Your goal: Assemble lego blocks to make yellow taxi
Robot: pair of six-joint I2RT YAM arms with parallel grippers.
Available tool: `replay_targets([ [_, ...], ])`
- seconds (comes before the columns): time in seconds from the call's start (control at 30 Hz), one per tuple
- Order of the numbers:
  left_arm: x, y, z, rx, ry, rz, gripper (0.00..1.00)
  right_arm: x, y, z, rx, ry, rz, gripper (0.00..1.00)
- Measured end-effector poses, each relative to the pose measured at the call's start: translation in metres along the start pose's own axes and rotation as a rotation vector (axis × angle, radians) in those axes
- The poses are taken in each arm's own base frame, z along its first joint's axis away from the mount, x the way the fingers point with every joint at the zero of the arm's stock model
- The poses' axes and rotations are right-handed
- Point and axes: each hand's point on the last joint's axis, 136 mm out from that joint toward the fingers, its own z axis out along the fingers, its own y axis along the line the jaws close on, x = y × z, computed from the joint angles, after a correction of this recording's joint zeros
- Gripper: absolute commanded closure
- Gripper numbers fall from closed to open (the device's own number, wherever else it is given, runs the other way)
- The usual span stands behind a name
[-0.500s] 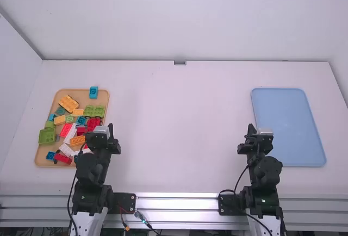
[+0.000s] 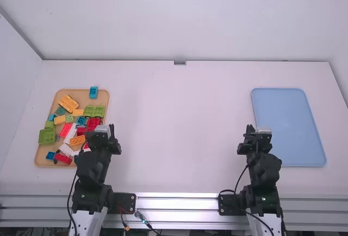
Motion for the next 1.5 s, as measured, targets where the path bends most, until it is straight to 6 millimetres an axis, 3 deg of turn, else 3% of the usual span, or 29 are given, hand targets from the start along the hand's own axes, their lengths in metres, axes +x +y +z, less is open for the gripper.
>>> replay_targets([
  [0.53, -0.055, 0.005, 0.009, -0.028, 0.058, 0.015, 0.65, -0.061, 0.008, 0.016, -0.050, 0.033, -0.072, 0.65],
  [0.97, -0.098, 0.026, 0.041, -0.143, 0.150, -0.024, 0.39, -0.111, 0.014, 0.065, -0.091, 0.086, -0.078, 0.39],
  [1.27, -0.111, 0.081, 0.078, -0.295, 0.354, -0.144, 0.23, -0.136, 0.027, 0.108, -0.146, 0.101, -0.104, 0.23],
  [1.5, -0.120, 0.153, 0.137, -0.449, 0.629, -0.298, 0.12, -0.147, 0.046, 0.146, -0.204, 0.106, -0.142, 0.12],
])
